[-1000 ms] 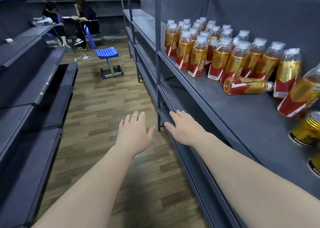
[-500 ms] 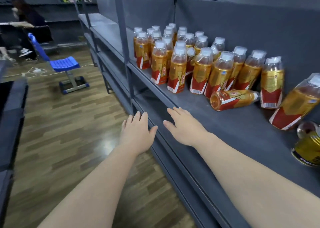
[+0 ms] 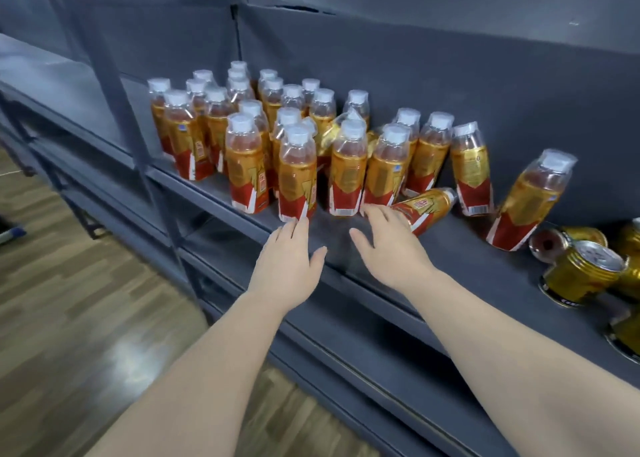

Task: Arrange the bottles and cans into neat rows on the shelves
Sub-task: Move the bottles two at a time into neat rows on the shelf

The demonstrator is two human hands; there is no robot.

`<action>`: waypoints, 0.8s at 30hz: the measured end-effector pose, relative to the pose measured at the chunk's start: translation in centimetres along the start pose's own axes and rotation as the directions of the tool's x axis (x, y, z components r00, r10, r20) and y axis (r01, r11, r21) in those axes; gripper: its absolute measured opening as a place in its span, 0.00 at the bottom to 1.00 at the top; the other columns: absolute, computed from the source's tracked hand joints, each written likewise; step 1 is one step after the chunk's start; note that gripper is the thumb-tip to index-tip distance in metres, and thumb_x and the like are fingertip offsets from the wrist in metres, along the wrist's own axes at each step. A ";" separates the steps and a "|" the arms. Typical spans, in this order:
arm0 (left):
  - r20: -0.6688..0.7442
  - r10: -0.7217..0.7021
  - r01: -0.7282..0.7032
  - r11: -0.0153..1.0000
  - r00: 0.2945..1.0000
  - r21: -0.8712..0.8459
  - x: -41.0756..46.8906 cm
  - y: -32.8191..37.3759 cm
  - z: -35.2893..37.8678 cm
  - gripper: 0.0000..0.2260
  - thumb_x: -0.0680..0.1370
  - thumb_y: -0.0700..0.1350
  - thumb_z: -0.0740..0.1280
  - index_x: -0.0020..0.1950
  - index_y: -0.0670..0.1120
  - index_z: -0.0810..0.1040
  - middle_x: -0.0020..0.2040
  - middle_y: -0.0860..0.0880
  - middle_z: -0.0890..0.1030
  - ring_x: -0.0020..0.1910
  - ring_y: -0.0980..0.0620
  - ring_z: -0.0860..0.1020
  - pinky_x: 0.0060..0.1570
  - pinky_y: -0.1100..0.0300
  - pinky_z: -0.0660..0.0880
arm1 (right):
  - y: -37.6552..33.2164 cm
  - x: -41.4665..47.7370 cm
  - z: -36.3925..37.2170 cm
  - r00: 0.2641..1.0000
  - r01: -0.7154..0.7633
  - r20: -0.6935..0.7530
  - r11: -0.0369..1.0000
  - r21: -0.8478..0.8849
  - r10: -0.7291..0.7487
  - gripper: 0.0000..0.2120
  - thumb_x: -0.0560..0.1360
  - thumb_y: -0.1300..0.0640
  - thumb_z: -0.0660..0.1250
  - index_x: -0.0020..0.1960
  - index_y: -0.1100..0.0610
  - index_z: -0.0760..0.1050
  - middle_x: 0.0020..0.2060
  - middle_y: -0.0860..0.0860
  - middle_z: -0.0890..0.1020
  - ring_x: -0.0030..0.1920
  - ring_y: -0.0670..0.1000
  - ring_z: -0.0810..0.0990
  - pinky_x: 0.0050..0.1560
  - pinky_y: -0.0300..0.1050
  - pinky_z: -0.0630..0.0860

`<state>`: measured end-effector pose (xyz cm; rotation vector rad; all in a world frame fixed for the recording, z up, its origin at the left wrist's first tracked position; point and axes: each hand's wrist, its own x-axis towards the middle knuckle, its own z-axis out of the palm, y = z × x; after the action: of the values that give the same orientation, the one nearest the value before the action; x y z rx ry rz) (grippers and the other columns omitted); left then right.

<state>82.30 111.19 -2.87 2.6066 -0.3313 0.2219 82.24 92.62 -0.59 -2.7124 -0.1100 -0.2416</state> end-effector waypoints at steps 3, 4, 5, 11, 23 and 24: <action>0.027 0.053 -0.052 0.997 0.998 -0.062 2.0 1.1 1.0 0.30 0.83 0.55 0.60 0.81 0.47 0.54 0.80 0.47 0.60 0.78 0.46 0.60 0.76 0.50 0.61 | 1.3 0.8 -0.8 0.993 -0.087 -0.077 0.996 0.007 0.087 0.26 0.83 0.46 0.58 0.78 0.55 0.61 0.74 0.51 0.66 0.76 0.53 0.59 0.72 0.50 0.63; 0.023 0.069 -0.067 0.995 0.997 -0.079 2.7 1.4 1.3 0.30 0.83 0.55 0.60 0.81 0.47 0.54 0.80 0.47 0.60 0.79 0.47 0.59 0.76 0.50 0.60 | 1.8 1.1 -1.1 0.989 -0.110 -0.096 0.994 0.012 0.110 0.26 0.83 0.46 0.58 0.78 0.55 0.61 0.74 0.51 0.66 0.76 0.53 0.58 0.72 0.51 0.64; 0.019 0.086 -0.084 0.992 0.996 -0.096 3.5 1.8 1.6 0.30 0.83 0.55 0.60 0.81 0.47 0.54 0.80 0.47 0.60 0.79 0.47 0.58 0.77 0.50 0.59 | 2.4 1.4 -1.4 0.985 -0.134 -0.112 0.991 0.018 0.135 0.26 0.83 0.46 0.59 0.77 0.55 0.61 0.74 0.51 0.65 0.76 0.53 0.58 0.71 0.52 0.65; -0.002 0.061 -0.061 0.982 0.998 -0.177 7.1 3.6 2.6 0.31 0.82 0.55 0.61 0.81 0.48 0.54 0.79 0.48 0.62 0.76 0.46 0.62 0.75 0.46 0.63 | 5.1 3.6 -2.1 0.968 -0.190 -0.151 0.979 0.075 0.199 0.27 0.82 0.46 0.61 0.78 0.54 0.60 0.74 0.51 0.66 0.75 0.53 0.60 0.70 0.52 0.66; -0.048 -0.188 0.147 0.881 0.981 -0.450 11.7 5.5 3.9 0.42 0.80 0.51 0.68 0.82 0.44 0.42 0.81 0.44 0.54 0.80 0.46 0.55 0.75 0.53 0.56 | 7.0 8.7 -1.4 0.962 -0.197 -0.125 0.932 0.304 0.244 0.44 0.74 0.45 0.73 0.80 0.55 0.52 0.75 0.53 0.66 0.75 0.55 0.65 0.73 0.56 0.68; -0.034 -0.200 0.161 0.867 0.979 -0.471 12.0 5.5 4.0 0.42 0.80 0.51 0.68 0.82 0.45 0.40 0.82 0.45 0.53 0.80 0.47 0.54 0.75 0.53 0.56 | 7.0 9.1 -1.3 0.960 -0.205 -0.121 0.926 0.318 0.254 0.46 0.73 0.44 0.74 0.80 0.55 0.52 0.75 0.52 0.66 0.74 0.55 0.66 0.72 0.57 0.69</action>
<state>92.68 102.20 -1.17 2.1246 -0.0908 0.1583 91.80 86.08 -0.47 -2.3623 0.2025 -0.3410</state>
